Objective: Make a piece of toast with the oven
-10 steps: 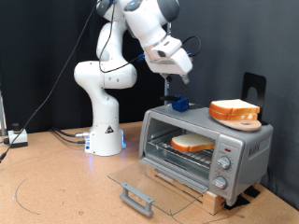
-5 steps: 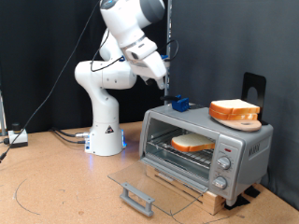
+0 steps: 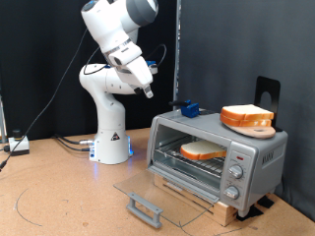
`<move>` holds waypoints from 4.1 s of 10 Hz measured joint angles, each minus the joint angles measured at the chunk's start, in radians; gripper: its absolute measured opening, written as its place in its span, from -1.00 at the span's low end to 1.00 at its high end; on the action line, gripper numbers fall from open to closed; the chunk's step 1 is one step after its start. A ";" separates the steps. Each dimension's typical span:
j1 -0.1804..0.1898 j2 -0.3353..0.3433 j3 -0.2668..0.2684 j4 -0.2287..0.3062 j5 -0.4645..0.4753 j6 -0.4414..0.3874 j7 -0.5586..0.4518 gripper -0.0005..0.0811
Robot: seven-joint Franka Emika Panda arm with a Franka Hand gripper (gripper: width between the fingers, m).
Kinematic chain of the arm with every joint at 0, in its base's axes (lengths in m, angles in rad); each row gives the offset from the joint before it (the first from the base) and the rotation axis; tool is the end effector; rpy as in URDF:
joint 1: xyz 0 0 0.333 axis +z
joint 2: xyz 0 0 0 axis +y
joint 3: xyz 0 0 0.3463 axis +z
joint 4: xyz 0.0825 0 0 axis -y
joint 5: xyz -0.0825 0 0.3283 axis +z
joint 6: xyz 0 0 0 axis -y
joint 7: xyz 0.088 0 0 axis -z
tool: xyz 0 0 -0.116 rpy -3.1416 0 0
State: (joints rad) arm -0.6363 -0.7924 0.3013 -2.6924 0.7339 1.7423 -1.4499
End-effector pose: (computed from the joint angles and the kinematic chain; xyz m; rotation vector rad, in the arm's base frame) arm 0.2502 -0.0029 0.4796 -2.4716 -1.0719 -0.4294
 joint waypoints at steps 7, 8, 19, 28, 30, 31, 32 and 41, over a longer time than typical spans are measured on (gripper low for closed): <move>-0.077 0.276 0.028 0.155 0.140 -0.156 0.629 0.98; -0.075 0.272 0.030 0.153 0.128 -0.151 0.594 0.98; -0.184 0.541 0.023 0.228 0.118 -0.135 1.097 0.98; -0.242 0.737 -0.011 0.333 -0.179 -0.138 1.120 0.98; -0.265 0.792 -0.035 0.351 -0.228 -0.104 1.109 0.98; -0.274 0.818 -0.044 0.360 -0.244 -0.074 1.098 0.98; -0.282 0.849 -0.054 0.376 -0.250 -0.061 1.086 0.98; -0.282 1.064 -0.062 0.461 -0.222 -0.039 1.054 0.98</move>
State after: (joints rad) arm -0.9182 0.2714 0.2393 -2.2317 0.5120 1.7034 -0.3958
